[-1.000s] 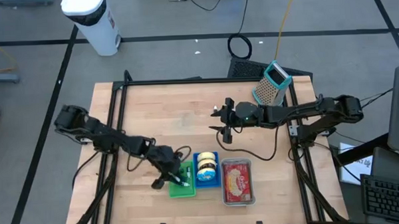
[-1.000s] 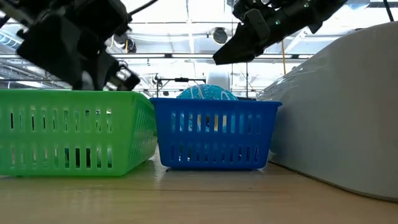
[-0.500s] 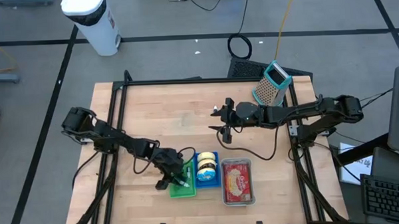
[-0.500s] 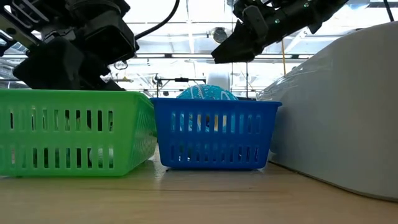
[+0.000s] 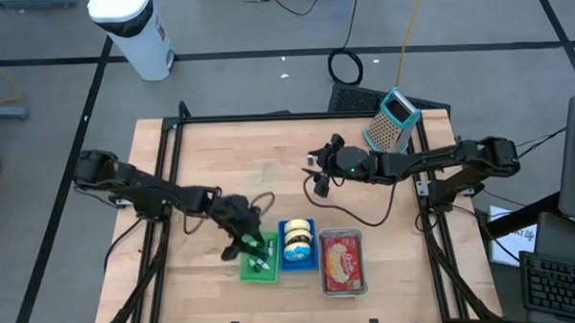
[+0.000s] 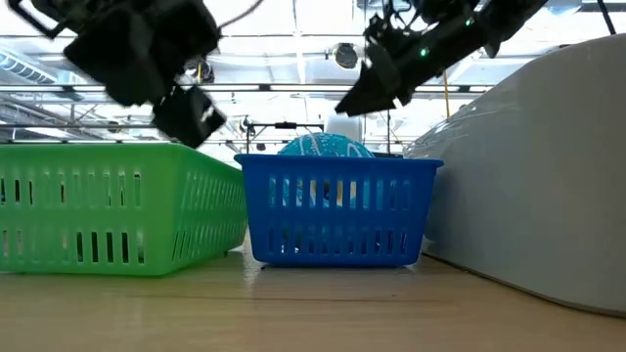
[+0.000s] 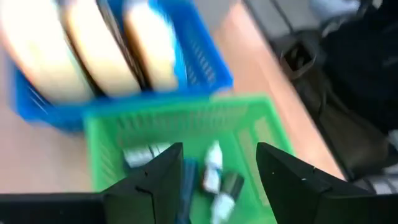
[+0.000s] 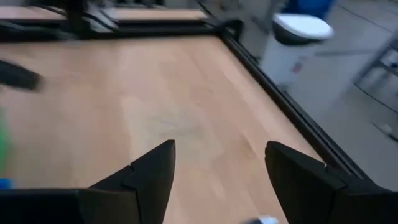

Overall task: Pick & Place Food Item
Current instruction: Put the dark blue food coloring bottle into the green bin, then return to Home Position

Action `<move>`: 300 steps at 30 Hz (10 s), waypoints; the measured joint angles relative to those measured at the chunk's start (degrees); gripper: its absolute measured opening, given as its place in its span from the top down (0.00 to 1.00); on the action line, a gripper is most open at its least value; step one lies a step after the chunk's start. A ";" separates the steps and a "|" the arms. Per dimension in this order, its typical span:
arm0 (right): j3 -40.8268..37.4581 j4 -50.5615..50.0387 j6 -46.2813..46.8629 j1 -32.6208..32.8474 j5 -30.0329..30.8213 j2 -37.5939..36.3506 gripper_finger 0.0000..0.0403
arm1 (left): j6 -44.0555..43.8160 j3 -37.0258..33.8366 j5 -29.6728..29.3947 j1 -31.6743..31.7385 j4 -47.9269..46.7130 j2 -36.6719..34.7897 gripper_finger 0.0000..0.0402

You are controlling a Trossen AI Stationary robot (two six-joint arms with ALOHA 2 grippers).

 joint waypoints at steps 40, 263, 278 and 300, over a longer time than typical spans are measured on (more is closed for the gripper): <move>5.33 -5.97 21.63 -15.77 -7.83 26.68 0.47 | 8.20 0.04 -27.54 10.80 10.71 -11.03 0.51; -25.44 -5.62 7.17 -3.68 -20.87 -56.70 0.49 | 11.58 -19.88 -0.05 17.19 -18.30 -64.79 0.56; -39.87 6.38 8.91 -3.66 -19.82 -66.23 0.48 | 7.08 -29.90 -6.19 17.17 -12.70 -82.09 0.56; -49.75 4.05 4.40 -3.66 -19.95 -66.46 0.48 | 8.35 -36.00 -17.72 17.15 -2.96 -80.49 0.56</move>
